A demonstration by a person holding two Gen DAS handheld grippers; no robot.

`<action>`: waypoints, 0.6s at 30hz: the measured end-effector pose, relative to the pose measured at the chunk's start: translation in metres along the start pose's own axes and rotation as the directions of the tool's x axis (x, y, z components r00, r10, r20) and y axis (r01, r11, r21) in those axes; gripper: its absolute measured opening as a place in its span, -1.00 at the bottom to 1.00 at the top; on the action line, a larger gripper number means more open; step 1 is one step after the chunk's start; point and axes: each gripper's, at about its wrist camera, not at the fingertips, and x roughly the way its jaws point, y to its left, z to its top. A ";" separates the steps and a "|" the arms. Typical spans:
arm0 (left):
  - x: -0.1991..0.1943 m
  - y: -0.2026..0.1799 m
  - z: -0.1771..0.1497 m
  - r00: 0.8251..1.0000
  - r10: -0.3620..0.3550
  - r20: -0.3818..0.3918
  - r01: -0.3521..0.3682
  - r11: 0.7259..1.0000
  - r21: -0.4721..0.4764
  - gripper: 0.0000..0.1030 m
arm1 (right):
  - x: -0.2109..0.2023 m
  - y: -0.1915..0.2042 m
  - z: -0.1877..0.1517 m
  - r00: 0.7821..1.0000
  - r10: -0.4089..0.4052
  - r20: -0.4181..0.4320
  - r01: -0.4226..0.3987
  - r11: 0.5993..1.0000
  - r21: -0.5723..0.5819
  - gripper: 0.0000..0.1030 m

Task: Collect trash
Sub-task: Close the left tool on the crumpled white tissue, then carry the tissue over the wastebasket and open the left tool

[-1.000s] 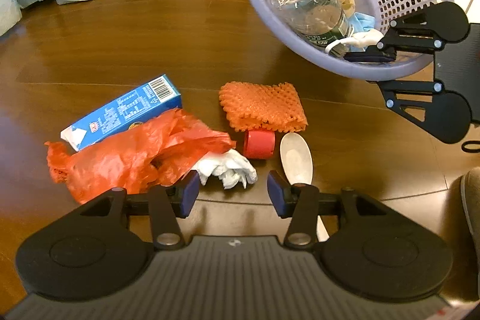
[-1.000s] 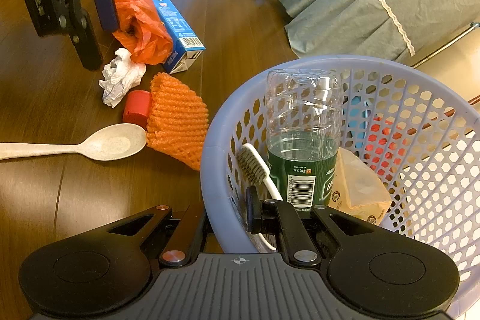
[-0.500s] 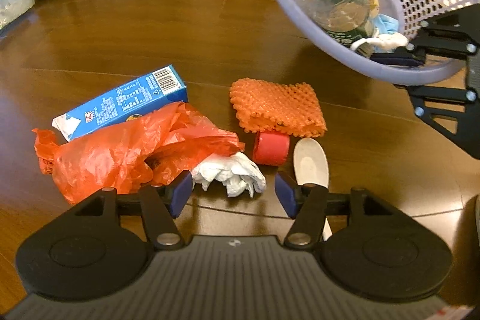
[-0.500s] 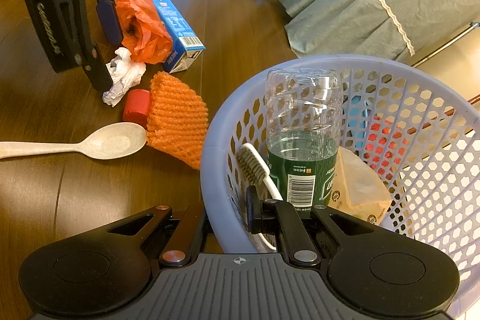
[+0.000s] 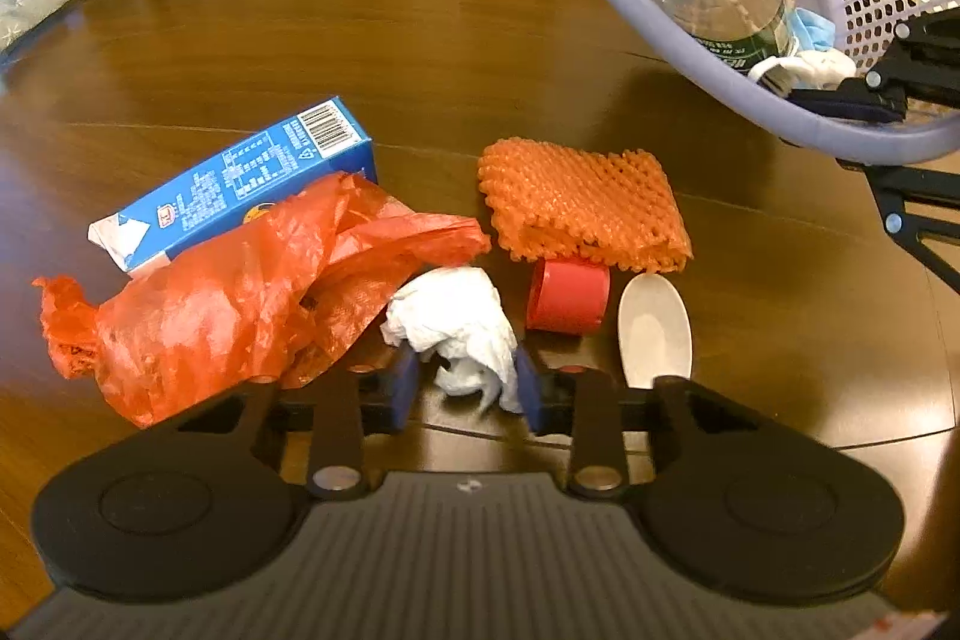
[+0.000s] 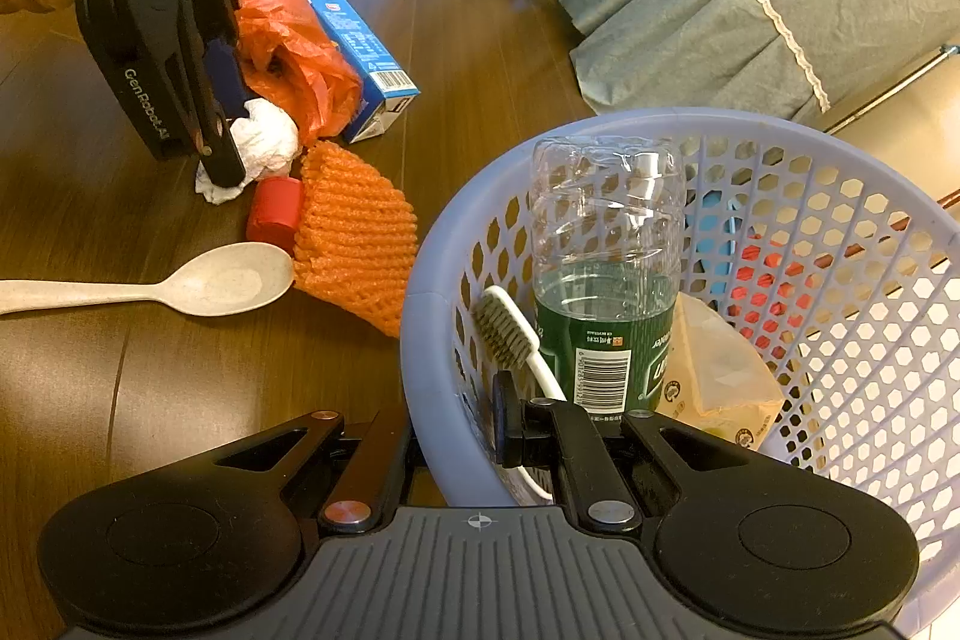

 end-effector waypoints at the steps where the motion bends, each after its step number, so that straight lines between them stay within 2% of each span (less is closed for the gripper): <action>1: -0.001 0.000 0.000 1.000 -0.002 -0.002 0.002 1.000 0.000 -0.61 | 0.000 0.000 0.000 1.000 0.000 0.000 0.000 1.000 0.000 -0.92; 2: -0.001 0.000 0.000 1.000 -0.003 -0.006 0.003 1.000 0.001 -0.63 | 0.000 0.000 0.000 1.000 0.000 0.000 0.000 1.000 -0.001 -0.92; 3: -0.002 0.001 0.000 1.000 -0.002 -0.006 0.002 1.000 0.003 -0.75 | 0.000 0.000 0.000 1.000 0.000 0.000 0.000 1.000 0.000 -0.92; 7: -0.007 0.001 -0.001 1.000 -0.005 -0.001 0.005 1.000 0.009 -0.82 | 0.000 0.000 -0.001 1.000 0.000 0.000 0.000 1.000 0.001 -0.92; 18: -0.028 0.000 -0.006 0.999 -0.032 0.021 0.032 0.999 0.011 -0.83 | 0.000 -0.004 0.001 1.000 -0.001 -0.001 0.001 1.000 0.009 -0.92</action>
